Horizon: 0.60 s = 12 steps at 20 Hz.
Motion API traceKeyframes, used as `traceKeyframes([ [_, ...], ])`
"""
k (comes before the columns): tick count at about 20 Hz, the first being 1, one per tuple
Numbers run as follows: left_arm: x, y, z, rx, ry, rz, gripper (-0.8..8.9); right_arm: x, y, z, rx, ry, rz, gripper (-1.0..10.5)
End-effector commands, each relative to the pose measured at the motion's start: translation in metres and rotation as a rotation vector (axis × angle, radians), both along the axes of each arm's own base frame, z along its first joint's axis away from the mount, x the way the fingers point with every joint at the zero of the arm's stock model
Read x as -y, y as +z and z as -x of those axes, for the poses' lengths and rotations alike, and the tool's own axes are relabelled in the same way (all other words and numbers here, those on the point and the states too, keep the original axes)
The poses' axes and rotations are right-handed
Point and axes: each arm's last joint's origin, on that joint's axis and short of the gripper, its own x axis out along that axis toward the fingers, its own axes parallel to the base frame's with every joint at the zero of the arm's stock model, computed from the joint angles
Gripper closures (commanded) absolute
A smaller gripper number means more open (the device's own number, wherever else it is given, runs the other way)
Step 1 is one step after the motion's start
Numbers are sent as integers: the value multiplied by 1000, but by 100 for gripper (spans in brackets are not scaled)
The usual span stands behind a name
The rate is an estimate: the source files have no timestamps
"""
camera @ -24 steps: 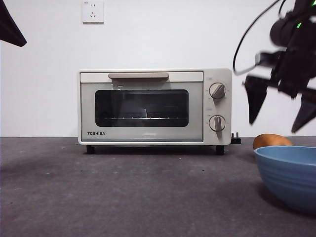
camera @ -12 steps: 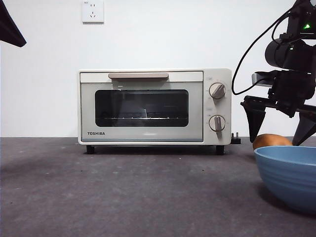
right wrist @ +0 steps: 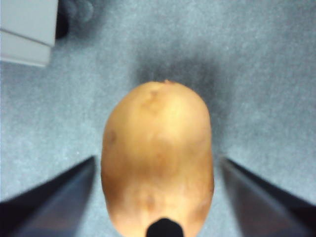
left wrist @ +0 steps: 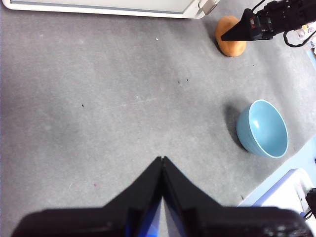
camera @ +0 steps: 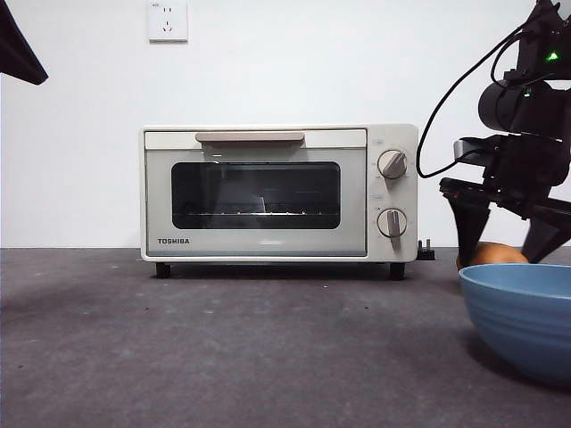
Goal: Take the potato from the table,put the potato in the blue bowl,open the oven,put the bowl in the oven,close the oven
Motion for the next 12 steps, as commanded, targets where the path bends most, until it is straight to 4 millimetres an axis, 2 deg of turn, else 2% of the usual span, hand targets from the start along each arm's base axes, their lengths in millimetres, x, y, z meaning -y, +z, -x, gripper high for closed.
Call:
traceKeyframes([
  [1,0,0,-1,8,-12,-4,818,-1,-3,-2,-12,5,-1,947],
  [4,0,0,0,8,-12,-5,819,1,11,2,-87,1,10,947],
  [6,0,0,-1,9,-12,-5,819,1,29,5,-140,4,12,947],
  [9,0,0,-1,9,-12,-4,819,1,68,11,-187,8,14,947],
  [12,0,0,-1,9,-13,-5,818,1,101,27,-181,9,12,947],
])
